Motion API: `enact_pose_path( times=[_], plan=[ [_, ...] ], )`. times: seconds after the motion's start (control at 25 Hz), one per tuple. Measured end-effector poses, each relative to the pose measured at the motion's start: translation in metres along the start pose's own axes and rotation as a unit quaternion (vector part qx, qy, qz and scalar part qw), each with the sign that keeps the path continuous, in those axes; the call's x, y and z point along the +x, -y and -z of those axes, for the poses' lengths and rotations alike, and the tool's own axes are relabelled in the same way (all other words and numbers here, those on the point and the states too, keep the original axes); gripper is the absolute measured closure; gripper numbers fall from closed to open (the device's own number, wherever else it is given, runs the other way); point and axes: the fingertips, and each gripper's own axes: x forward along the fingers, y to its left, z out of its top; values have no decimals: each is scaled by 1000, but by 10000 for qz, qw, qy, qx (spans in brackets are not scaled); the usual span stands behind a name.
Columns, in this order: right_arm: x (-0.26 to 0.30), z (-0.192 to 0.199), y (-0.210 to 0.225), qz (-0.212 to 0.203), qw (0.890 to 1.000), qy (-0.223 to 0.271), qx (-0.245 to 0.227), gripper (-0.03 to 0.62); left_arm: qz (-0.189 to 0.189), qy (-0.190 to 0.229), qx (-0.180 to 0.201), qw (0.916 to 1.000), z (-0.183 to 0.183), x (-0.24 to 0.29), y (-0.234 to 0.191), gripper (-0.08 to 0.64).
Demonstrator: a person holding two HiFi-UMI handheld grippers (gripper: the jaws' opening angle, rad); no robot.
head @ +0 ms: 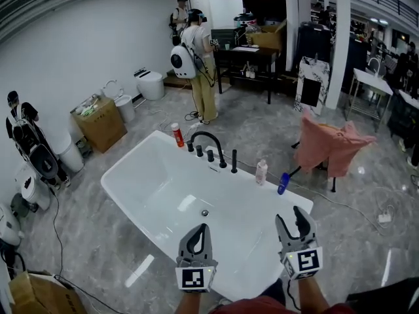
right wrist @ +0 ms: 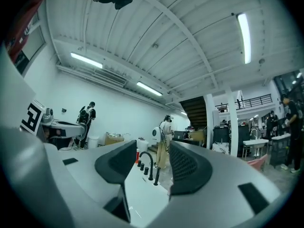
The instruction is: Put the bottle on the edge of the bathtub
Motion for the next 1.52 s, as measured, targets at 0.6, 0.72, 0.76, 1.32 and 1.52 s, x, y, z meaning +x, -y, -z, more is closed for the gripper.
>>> enact_pose_path(
  times=[0.6,0.72,0.76,1.32,1.52],
  plan=[
    [-16,-6,6,232,9997,2,-84,568,121,88,-27,9999,-6,-2,12,555],
    [-16,-4,9,277,9996,-35,-52,592,153,113,-61,9998,-7,0,15,555],
    [-16,-4,9,285,9996,-40,-59,592,153,96,-76,9998,-7,0,15,555],
    [-15,0,7,240,9996,-95,-127,592,127,10,-125,9998,-1,0,15,555],
    [-14,3,8,291,9993,-194,-150,592,148,3,-158,9998,-1,2,15,555]
  ],
)
